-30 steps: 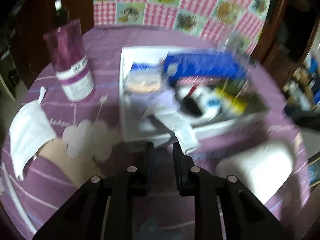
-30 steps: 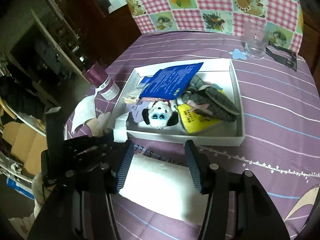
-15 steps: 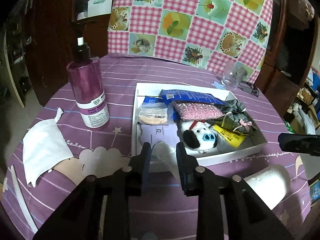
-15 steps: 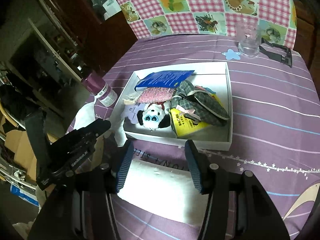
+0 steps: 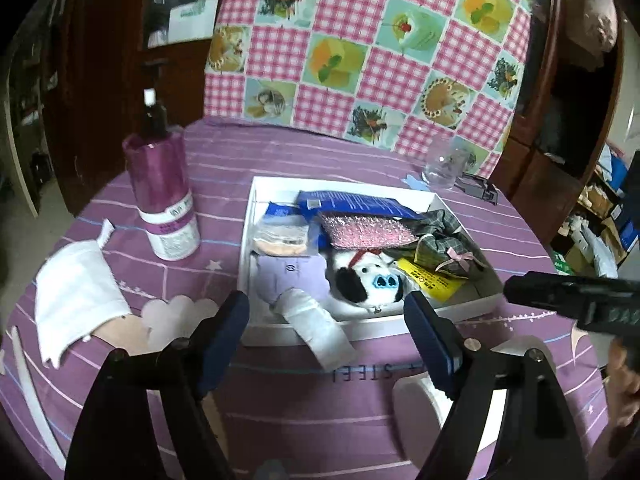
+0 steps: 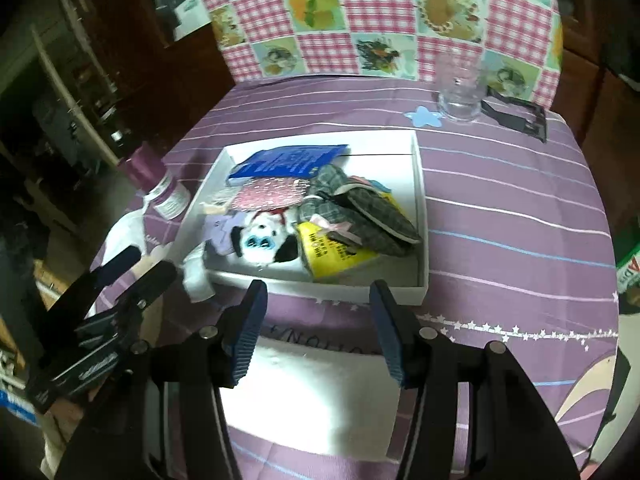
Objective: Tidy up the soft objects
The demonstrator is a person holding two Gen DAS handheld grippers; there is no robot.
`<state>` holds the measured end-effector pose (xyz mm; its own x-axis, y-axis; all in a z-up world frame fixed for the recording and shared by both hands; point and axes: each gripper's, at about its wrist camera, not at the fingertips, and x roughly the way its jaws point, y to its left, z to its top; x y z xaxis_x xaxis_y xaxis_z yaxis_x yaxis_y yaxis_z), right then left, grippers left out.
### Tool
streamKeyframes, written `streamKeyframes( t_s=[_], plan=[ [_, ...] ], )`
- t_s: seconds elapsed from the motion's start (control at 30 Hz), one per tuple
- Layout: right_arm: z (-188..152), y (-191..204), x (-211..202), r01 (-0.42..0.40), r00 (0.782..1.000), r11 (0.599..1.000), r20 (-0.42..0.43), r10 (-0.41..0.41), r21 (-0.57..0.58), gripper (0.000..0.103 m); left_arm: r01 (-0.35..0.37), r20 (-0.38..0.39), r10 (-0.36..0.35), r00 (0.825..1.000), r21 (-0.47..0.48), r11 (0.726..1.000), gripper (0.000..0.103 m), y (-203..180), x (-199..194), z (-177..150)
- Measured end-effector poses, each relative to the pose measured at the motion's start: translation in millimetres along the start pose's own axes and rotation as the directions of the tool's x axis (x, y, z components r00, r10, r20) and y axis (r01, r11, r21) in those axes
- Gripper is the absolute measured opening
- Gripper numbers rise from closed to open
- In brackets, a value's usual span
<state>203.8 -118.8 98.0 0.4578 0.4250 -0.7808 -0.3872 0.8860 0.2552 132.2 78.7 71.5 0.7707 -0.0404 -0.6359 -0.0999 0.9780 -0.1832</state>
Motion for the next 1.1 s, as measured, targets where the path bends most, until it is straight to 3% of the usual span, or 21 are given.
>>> streamKeyframes(
  t_s=[0.17,0.23,0.4,0.53,0.57,0.67,0.73,0.8,0.83,1.1],
  plan=[
    [12,-6,18,0.078,0.997,0.997,0.030,-0.078,0.000,0.055,-0.012,-0.058,0.011,0.998,-0.025,1.000,0.080,-1,20,11],
    [20,-12,25,0.113,0.994,0.994,0.012,-0.113,0.005,0.055,-0.078,-0.073,0.076,0.994,-0.030,0.996,0.080,1,27,13],
    [41,-45,30,0.195,0.980,0.979,0.040,-0.197,0.053,0.055,-0.081,0.000,0.082,0.997,-0.134,0.988,0.080,25,17,11],
    [54,-77,45,0.210,0.977,0.969,0.015,-0.214,0.130,0.055,-0.099,-0.023,0.096,0.995,-0.163,0.982,0.078,37,25,9],
    [55,-82,52,0.209,0.978,0.968,-0.009,-0.209,0.136,0.055,-0.110,-0.039,0.105,0.994,-0.156,0.982,0.077,39,29,8],
    [54,-90,80,0.146,0.985,0.978,-0.117,-0.129,0.148,0.054,-0.121,-0.109,0.107,0.988,-0.137,0.983,0.058,41,45,3],
    [50,-93,95,0.094,0.983,0.978,-0.173,-0.062,0.184,0.048,-0.099,-0.144,0.078,0.986,-0.144,0.985,0.055,42,53,1],
    [49,-94,97,0.007,0.985,0.975,-0.168,0.031,0.221,0.029,-0.091,-0.157,0.068,0.985,-0.146,0.985,0.053,42,59,-1],
    [49,-94,98,-0.011,0.983,0.974,-0.176,0.052,0.228,0.028,-0.098,-0.155,0.076,0.985,-0.143,0.985,0.053,41,60,-1],
    [36,-81,83,0.045,0.974,0.984,-0.228,-0.005,0.170,0.021,-0.103,-0.142,0.083,0.986,-0.143,0.984,0.052,40,59,-3]
  ],
)
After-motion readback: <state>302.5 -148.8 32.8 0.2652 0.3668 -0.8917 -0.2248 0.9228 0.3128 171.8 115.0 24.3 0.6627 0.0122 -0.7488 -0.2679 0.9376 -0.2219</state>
